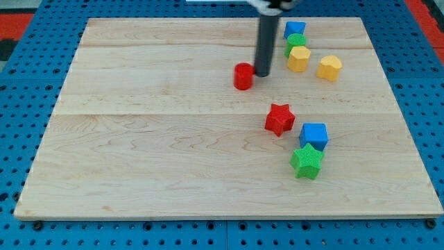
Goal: Move the red star away from the blue cube
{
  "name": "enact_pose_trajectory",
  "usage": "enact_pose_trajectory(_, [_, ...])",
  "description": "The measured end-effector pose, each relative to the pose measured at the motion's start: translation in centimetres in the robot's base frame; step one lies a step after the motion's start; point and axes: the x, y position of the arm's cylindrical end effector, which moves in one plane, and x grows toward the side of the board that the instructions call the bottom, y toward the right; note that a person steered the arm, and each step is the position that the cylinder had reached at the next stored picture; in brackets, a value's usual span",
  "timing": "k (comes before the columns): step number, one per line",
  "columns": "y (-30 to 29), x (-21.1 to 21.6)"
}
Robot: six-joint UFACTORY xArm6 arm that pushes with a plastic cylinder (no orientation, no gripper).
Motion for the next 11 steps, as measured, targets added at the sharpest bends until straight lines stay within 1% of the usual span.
enact_pose_trajectory(1, [-3.5, 3.5])
enact_pose_trajectory(2, [-3.7, 2.1])
enact_pose_trajectory(3, [6.5, 1.1])
enact_pose_trajectory(4, [13.7, 4.5])
enact_pose_trajectory(5, [12.9, 10.5])
enact_pose_trajectory(6, [9.7, 12.8])
enact_pose_trajectory(7, [5.3, 13.6])
enact_pose_trajectory(8, [2.5, 11.7])
enact_pose_trajectory(9, [2.4, 10.3])
enact_pose_trajectory(11, [6.0, 8.9])
